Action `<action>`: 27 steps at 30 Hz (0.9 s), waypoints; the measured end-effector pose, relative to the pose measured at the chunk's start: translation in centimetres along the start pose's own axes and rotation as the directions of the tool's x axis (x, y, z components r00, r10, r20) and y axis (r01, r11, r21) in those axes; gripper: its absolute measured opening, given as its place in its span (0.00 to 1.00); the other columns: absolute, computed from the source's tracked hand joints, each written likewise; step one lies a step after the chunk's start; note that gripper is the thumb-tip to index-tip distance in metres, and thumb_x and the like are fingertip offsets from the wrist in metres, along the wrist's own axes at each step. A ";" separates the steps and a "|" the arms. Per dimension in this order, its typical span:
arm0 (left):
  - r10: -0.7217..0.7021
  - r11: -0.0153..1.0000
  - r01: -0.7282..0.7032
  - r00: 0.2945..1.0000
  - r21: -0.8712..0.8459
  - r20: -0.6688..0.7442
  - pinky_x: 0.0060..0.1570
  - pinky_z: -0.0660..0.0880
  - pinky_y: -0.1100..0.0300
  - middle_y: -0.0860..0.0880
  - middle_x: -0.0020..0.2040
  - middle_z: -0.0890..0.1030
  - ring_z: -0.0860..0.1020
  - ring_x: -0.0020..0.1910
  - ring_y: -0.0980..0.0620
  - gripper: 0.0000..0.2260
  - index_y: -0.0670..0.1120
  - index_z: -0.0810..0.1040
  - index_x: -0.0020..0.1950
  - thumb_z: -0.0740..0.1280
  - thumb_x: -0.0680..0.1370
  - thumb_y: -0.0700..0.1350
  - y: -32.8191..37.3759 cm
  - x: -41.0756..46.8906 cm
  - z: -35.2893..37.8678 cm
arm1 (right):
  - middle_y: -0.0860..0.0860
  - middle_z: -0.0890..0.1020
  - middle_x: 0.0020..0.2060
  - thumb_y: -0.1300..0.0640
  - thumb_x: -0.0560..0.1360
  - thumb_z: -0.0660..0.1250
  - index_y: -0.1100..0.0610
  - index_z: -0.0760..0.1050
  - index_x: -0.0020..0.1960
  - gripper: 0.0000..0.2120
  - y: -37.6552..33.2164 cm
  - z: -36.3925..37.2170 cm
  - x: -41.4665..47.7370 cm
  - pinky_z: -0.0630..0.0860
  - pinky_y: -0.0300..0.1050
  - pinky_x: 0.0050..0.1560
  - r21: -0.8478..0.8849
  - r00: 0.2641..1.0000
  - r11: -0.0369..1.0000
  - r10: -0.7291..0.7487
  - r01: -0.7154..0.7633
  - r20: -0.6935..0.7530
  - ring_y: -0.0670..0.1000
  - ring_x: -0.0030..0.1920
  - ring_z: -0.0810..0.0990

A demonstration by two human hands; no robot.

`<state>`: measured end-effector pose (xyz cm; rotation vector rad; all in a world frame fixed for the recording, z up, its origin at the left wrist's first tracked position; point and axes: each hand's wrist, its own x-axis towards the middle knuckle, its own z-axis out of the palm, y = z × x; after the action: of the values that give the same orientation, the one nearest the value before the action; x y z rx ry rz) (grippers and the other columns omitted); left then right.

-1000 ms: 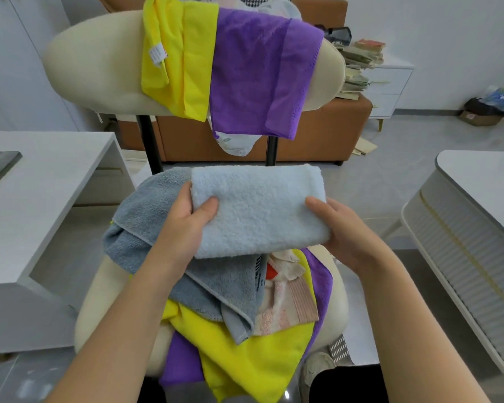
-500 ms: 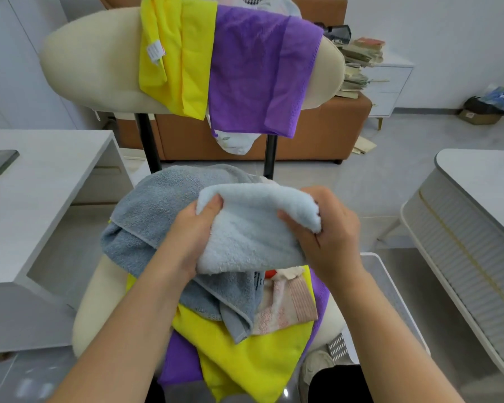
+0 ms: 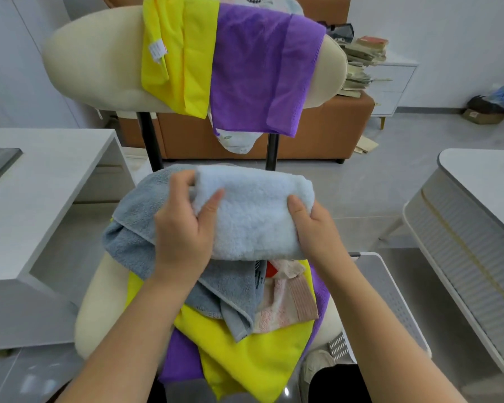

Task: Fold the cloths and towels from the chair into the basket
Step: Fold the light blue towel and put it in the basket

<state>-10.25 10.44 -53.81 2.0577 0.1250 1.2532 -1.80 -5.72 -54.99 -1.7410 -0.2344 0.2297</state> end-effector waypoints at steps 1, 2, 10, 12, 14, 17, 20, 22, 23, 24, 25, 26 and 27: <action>0.173 0.984 -0.174 0.985 0.050 0.024 0.32 0.66 0.71 0.57 0.35 0.67 0.66 0.32 0.58 0.12 0.45 0.67 0.52 0.60 0.80 0.54 -0.1 -0.1 0.0 | 0.48 0.81 0.51 0.44 0.79 0.58 0.49 0.75 0.50 0.11 0.0 -0.1 0.2 0.76 0.55 0.59 0.001 0.997 0.997 0.074 -0.074 -0.001 0.51 0.53 0.80; 0.319 0.944 -0.323 0.946 0.069 0.063 0.32 0.65 0.69 0.54 0.36 0.68 0.66 0.33 0.57 0.13 0.44 0.67 0.53 0.59 0.80 0.53 -0.4 -0.1 0.0 | 0.50 0.81 0.51 0.44 0.79 0.58 0.52 0.75 0.53 0.13 0.0 -0.1 0.5 0.75 0.55 0.60 0.012 0.986 0.986 0.165 -0.166 0.019 0.53 0.54 0.79; -0.218 0.974 0.218 0.976 -0.067 0.012 0.35 0.67 0.75 0.60 0.38 0.71 0.74 0.37 0.67 0.06 0.48 0.68 0.51 0.61 0.80 0.49 -0.6 0.3 0.8 | 0.44 0.80 0.43 0.47 0.79 0.58 0.50 0.74 0.50 0.09 -0.3 -0.2 -0.3 0.75 0.36 0.46 -0.038 0.987 0.991 -0.134 0.131 -0.088 0.41 0.45 0.78; -0.507 0.853 0.510 0.860 -0.115 0.053 0.44 0.73 0.65 0.58 0.43 0.75 0.77 0.44 0.63 0.07 0.50 0.71 0.52 0.61 0.80 0.53 -1.1 0.6 1.4 | 0.40 0.75 0.36 0.47 0.77 0.57 0.52 0.70 0.47 0.09 -0.5 -0.3 -1.1 0.67 0.31 0.36 -0.316 0.828 0.815 -0.544 0.485 -0.133 0.42 0.36 0.72; -0.696 0.669 0.724 0.690 -0.168 0.200 0.44 0.76 0.56 0.54 0.46 0.78 0.78 0.48 0.52 0.09 0.52 0.73 0.53 0.60 0.80 0.55 -1.3 1.1 1.4 | 0.40 0.72 0.36 0.49 0.76 0.58 0.52 0.69 0.51 0.08 -0.4 -0.4 -1.4 0.64 0.31 0.34 -0.438 0.680 0.644 -0.727 0.627 -0.095 0.43 0.35 0.68; -0.765 0.470 0.861 0.508 -0.195 0.396 0.41 0.76 0.56 0.50 0.47 0.80 0.80 0.45 0.50 0.09 0.51 0.74 0.55 0.61 0.80 0.54 -1.3 1.5 0.9 | 0.42 0.72 0.39 0.53 0.76 0.58 0.52 0.67 0.51 0.06 0.3 -0.4 -1.3 0.61 0.31 0.35 -0.490 0.586 0.526 -0.809 0.695 -0.038 0.46 0.36 0.70; -0.479 0.865 0.493 0.866 -0.090 0.141 0.40 0.72 0.64 0.56 0.40 0.75 0.75 0.40 0.64 0.07 0.48 0.71 0.52 0.61 0.80 0.50 -0.7 1.4 0.3 | 0.37 0.72 0.34 0.50 0.77 0.58 0.50 0.69 0.47 0.04 -0.2 0.0 -1.0 0.64 0.32 0.33 -0.345 0.734 0.728 -0.664 0.592 -0.140 0.40 0.34 0.71; -0.037 0.999 0.037 0.998 -0.002 0.050 0.33 0.67 0.71 0.58 0.36 0.70 0.71 0.33 0.63 0.08 0.44 0.68 0.52 0.60 0.80 0.49 -0.4 0.9 -0.1 | 0.40 0.78 0.37 0.49 0.79 0.58 0.50 0.72 0.46 0.07 -0.7 0.1 -0.6 0.72 0.34 0.41 -0.144 0.897 0.919 -0.392 0.368 -0.203 0.37 0.40 0.76; 0.138 0.990 -0.139 0.989 0.015 0.060 0.31 0.65 0.69 0.56 0.35 0.69 0.68 0.32 0.59 0.11 0.43 0.67 0.53 0.59 0.80 0.50 -0.4 0.7 -0.2 | 0.42 0.80 0.41 0.49 0.80 0.59 0.50 0.74 0.47 0.08 -0.8 -0.1 -0.2 0.75 0.40 0.46 -0.051 0.957 0.974 -0.224 0.219 -0.183 0.40 0.44 0.78; 0.278 0.959 -0.281 0.957 0.028 0.081 0.31 0.65 0.67 0.53 0.35 0.69 0.67 0.32 0.56 0.12 0.42 0.66 0.53 0.59 0.80 0.51 -0.5 0.4 -0.3 | 0.45 0.81 0.43 0.50 0.80 0.59 0.50 0.75 0.48 0.08 -0.9 -0.4 0.2 0.76 0.46 0.50 0.030 0.990 0.997 -0.060 0.064 -0.129 0.46 0.47 0.80; 0.377 0.923 -0.383 0.920 0.047 0.105 0.31 0.65 0.65 0.51 0.36 0.70 0.67 0.32 0.53 0.11 0.42 0.66 0.54 0.61 0.80 0.49 -0.7 0.2 -0.3 | 0.49 0.81 0.45 0.49 0.80 0.59 0.52 0.76 0.50 0.09 -1.1 -0.7 0.4 0.77 0.50 0.51 0.099 0.994 0.992 0.089 -0.083 -0.057 0.50 0.49 0.80; 0.439 0.891 -0.449 0.890 0.068 0.122 0.32 0.67 0.63 0.51 0.38 0.72 0.68 0.33 0.51 0.11 0.42 0.66 0.54 0.63 0.78 0.46 -0.9 0.1 -0.2 | 0.52 0.82 0.47 0.49 0.80 0.59 0.55 0.76 0.53 0.11 -1.3 -1.1 0.5 0.77 0.50 0.52 0.145 0.978 0.968 0.206 -0.206 0.016 0.53 0.50 0.81; 0.470 0.873 -0.482 0.872 0.074 0.139 0.31 0.68 0.61 0.51 0.40 0.72 0.69 0.34 0.51 0.11 0.42 0.66 0.54 0.64 0.76 0.44 -1.1 -0.1 -0.1 | 0.54 0.81 0.48 0.49 0.80 0.60 0.57 0.75 0.54 0.13 -1.5 -1.4 0.5 0.77 0.50 0.50 0.175 0.957 0.941 0.279 -0.288 0.078 0.54 0.49 0.81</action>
<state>-10.13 11.27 -54.51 2.3353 -0.4071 1.4303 -0.99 -6.65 -53.32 -1.5804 0.0034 0.4927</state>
